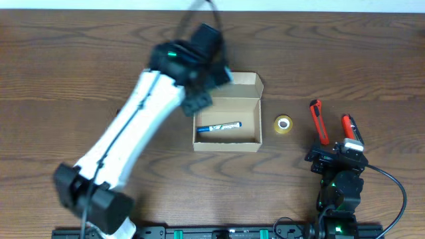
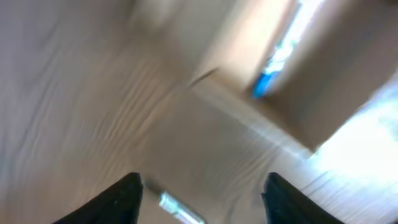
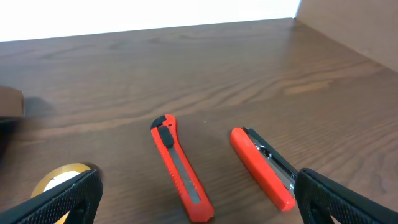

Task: Pack container
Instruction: 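Move the left gripper back and grasp the black marker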

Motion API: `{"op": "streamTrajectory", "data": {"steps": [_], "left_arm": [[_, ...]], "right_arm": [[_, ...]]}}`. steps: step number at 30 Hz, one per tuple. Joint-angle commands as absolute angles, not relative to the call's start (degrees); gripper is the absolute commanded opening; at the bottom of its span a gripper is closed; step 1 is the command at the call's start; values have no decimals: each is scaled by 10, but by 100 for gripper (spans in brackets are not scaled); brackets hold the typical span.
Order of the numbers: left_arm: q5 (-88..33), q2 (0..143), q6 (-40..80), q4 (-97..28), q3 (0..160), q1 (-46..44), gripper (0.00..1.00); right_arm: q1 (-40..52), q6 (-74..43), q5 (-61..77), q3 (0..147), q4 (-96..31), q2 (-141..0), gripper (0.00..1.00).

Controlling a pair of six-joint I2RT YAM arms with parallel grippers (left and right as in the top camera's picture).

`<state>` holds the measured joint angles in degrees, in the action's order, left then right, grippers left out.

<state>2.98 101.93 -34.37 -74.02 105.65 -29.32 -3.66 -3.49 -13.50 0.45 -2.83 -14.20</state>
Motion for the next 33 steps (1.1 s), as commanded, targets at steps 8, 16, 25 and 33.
{"op": "streamTrajectory", "data": {"steps": [8, 16, 25, 33], "left_arm": [[9, 974, -129, -743, 1042, -12, 75], [-26, 974, -147, -638, 875, 70, 73], [-15, 974, -145, -472, 686, 76, 72], [-11, 975, -141, -404, 613, 86, 74]], "right_arm": [[-42, -43, -142, 8, -35, -142, 99], [-42, -43, -142, 8, -35, -142, 99], [-42, -43, -141, 8, -35, -142, 99], [-42, -43, -141, 8, -35, -142, 99]]}}
